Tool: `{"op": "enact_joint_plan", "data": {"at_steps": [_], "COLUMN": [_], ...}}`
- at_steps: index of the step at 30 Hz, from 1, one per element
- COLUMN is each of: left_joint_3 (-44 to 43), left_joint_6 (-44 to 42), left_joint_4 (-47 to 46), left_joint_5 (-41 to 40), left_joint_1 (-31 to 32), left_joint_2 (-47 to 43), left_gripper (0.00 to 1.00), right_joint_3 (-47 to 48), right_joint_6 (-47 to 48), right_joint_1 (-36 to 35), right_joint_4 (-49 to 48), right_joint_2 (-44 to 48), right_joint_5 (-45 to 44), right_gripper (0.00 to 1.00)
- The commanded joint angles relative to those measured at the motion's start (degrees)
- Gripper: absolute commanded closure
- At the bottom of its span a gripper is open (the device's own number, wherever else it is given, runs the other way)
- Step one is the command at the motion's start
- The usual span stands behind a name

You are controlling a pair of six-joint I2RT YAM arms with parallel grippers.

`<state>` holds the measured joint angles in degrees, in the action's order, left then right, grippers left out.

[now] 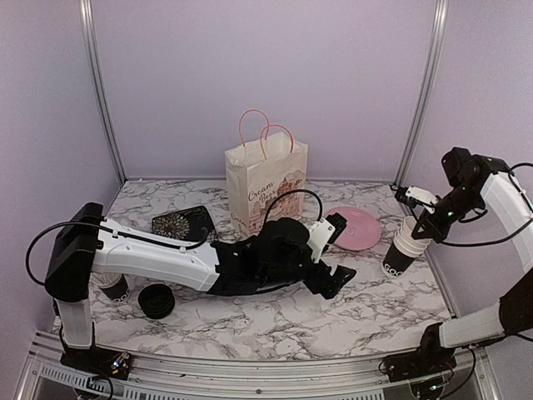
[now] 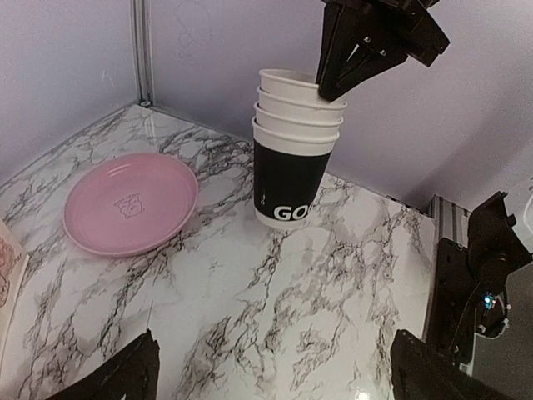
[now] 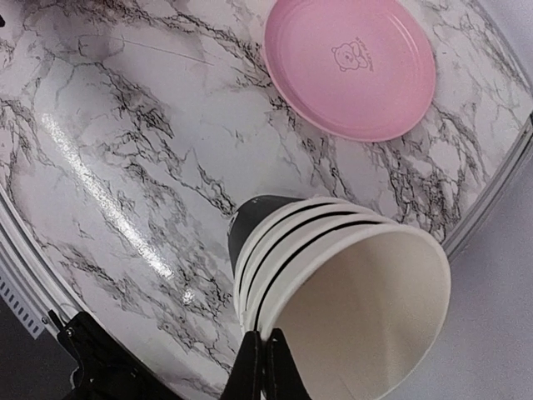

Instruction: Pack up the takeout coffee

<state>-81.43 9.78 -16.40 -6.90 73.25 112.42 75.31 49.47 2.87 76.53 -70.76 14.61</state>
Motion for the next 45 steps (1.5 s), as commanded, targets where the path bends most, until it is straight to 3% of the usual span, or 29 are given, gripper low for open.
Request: {"op": "enact_joint_plan", "data": {"at_steps": [1,9,11,15,18,21,28,45], "left_joint_3": [-6.3,-22.3,-23.8,-24.2,-24.7,-25.9,-30.0,-39.8], "left_joint_6": [-5.5,-4.6,-0.4,11.8,22.4,27.1,31.6,32.5], "left_joint_4": [-14.0,-15.1,-15.4,-15.8,-15.8,-15.9,-15.5,-9.7], "left_joint_5": [-2.9,-1.9,-5.1,-11.4,-11.2,-10.6,-7.8,-7.4], "left_joint_1": [0.7,1.4,1.6,1.5,1.0,0.8,0.4,0.4], "left_joint_2": [8.6,21.2,22.4,22.4,22.4,22.6,25.6,31.7], "left_gripper": [0.01,0.01,0.01,0.05,0.08,0.10,0.14,0.23], "right_joint_3": [2.6,-0.2,-1.2,-2.4,-3.3,-3.3,-3.4,-3.8], "right_joint_6": [-1.6,-0.2,2.0,2.4,3.1,3.3,3.4,3.9], "right_joint_1": [-0.7,-2.7,-3.6,-6.2,-6.6,-6.7,-7.2,-7.9], "right_joint_4": [2.1,2.4,2.2,2.1,2.1,2.1,2.1,2.2], "right_joint_2": [-0.3,3.3,6.3,7.4,8.5,8.9,9.6,11.2], "right_joint_5": [6.5,5.1,8.5,6.9,7.1,7.0,7.5,9.3], "right_gripper": [1.00,1.00,1.00,1.00,1.00,1.00,1.00,1.00]}}
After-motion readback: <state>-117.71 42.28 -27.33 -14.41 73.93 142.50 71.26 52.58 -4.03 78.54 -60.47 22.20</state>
